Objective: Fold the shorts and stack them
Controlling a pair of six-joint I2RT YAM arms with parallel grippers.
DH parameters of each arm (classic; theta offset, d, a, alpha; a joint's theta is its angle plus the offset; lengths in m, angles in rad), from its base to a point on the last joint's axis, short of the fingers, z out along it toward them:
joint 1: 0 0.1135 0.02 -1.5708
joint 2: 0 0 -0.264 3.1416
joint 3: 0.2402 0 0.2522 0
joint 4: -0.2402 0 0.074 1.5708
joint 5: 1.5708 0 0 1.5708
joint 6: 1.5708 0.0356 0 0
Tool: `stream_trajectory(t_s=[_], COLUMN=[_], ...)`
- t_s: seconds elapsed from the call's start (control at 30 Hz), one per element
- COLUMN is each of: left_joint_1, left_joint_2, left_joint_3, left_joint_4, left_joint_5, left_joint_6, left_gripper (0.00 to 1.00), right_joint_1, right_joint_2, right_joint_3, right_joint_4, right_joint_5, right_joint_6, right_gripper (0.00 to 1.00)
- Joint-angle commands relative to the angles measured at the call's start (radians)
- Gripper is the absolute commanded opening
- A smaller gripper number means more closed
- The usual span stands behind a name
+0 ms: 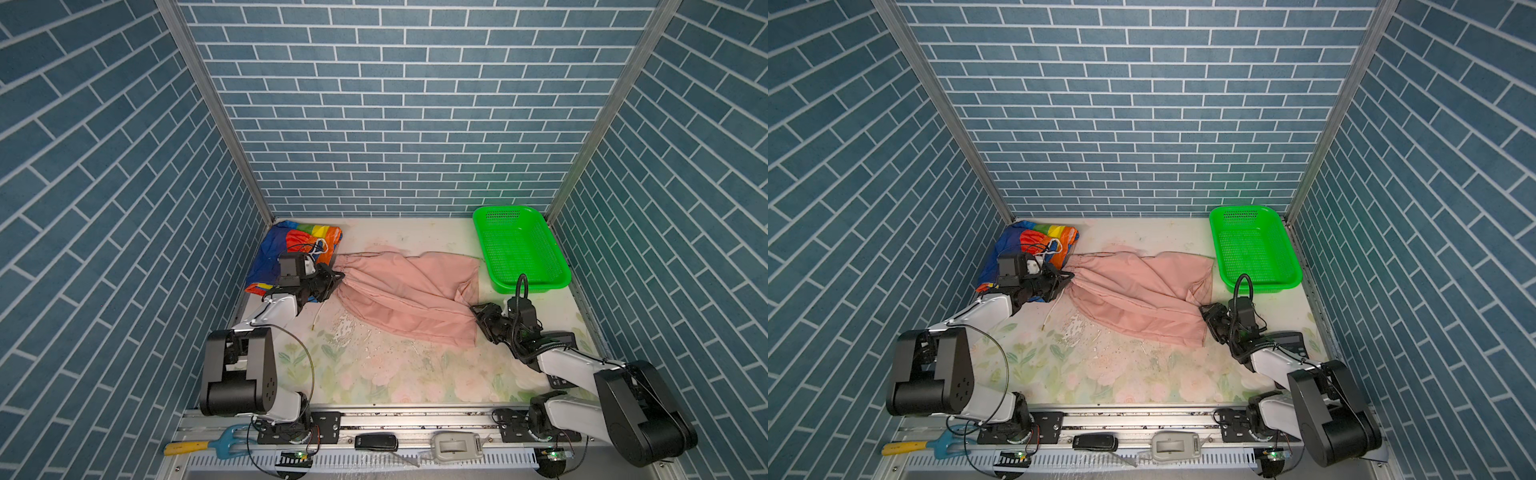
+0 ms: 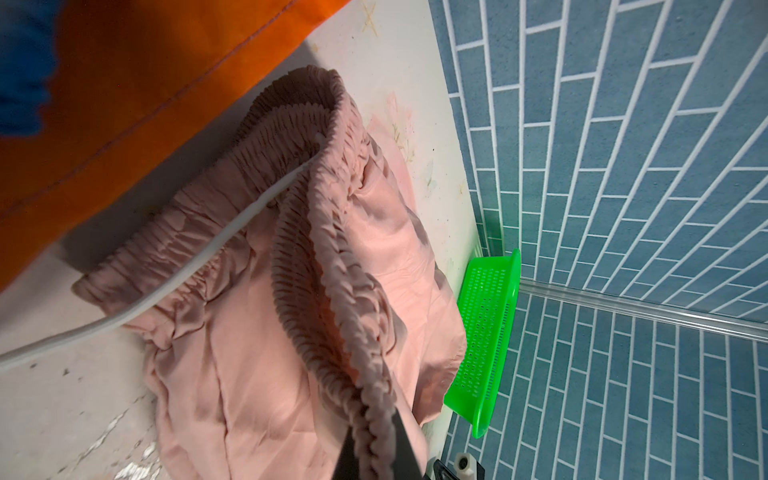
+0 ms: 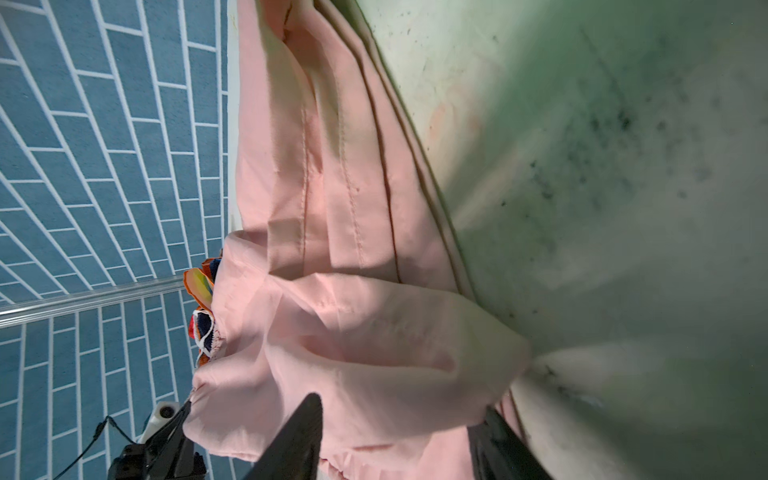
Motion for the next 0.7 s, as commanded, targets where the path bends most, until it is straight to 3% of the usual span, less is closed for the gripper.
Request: stream_trajectory(t_s=[0.0, 0.07, 0.13, 0.23, 0.47, 0.67], left_joint_1=[0.011, 0.014, 0.017, 0.03, 0.048, 0.048], left_joint_2=[-0.009, -0.013, -0.01, 0.004, 0.099, 0.212], left_joint_3=[0.02, 0.021, 0.027, 0.053, 0.271, 0.409], left_joint_4=[0.014, 0.021, 0.025, 0.031, 0.003, 0.057], left_joint_5=[0.014, 0.019, 0.025, 0.037, 0.064, 0.083], left_joint_6=[-0.001, -0.006, -0.006, -0.006, -0.006, -0.034], left_gripper=[0.0, 0.0, 0.0, 0.0, 0.0, 0.0], right_joint_1=[-0.004, -0.004, -0.005, -0.006, -0.054, -0.103], right_joint_2=[0.052, 0.083, 0.1, 0.081, 0.009, 0.12], right_joint_3=[-0.011, -0.011, -0.003, 0.053, 0.463, 0.756], right_joint_4=[0.082, 0.119, 0.143, 0.086, -0.385, -0.539], right_joint_5=[-0.01, -0.02, -0.033, -0.047, -0.011, -0.024], right_joint_6=[0.023, 0.025, 0.02, -0.022, -0.35, -0.504], right_gripper=[0.49, 0.36, 0.14, 0.01, 0.0, 0.0])
